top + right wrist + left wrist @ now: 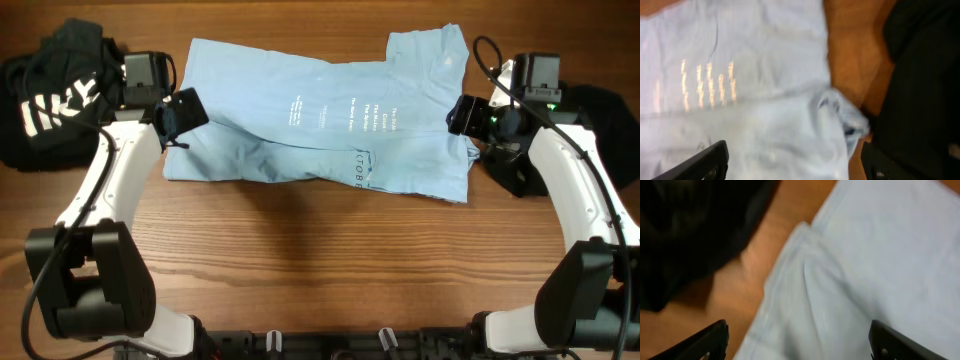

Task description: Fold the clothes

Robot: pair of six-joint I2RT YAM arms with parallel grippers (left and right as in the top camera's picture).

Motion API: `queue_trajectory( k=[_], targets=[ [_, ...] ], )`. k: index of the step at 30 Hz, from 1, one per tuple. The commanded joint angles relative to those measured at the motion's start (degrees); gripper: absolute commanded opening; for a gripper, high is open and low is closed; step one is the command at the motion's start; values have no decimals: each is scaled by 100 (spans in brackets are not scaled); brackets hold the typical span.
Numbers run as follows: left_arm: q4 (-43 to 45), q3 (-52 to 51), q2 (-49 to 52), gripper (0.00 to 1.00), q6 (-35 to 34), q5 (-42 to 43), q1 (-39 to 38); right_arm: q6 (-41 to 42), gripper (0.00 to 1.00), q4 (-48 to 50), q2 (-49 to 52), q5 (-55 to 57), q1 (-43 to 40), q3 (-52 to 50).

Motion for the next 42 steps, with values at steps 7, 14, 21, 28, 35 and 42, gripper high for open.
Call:
queue_trajectory(
  k=[7,14,21,28,35,42],
  targets=[
    [-1244,42,-170,83,-57,575,-28,-402,82,-1001,74,-503,481,203],
    [-1504,-201,-170,59,-197,575,-28,-380,78,-1128,74,-442,863,203],
    [-1255,-243,-151,4,-195,579,-35,-221,4,-929,74,-369,874,199],
    [-1423,-243,-151,4,-197,579,-205,-214,4,-1016,74,-369,1012,197],
    [-1502,-243,-149,4,-199,756,-424,-50,4,-979,74,-240,1266,197],
    [-1604,-243,-149,4,-348,769,-610,278,4,-1023,74,232,1515,197]
  ],
)
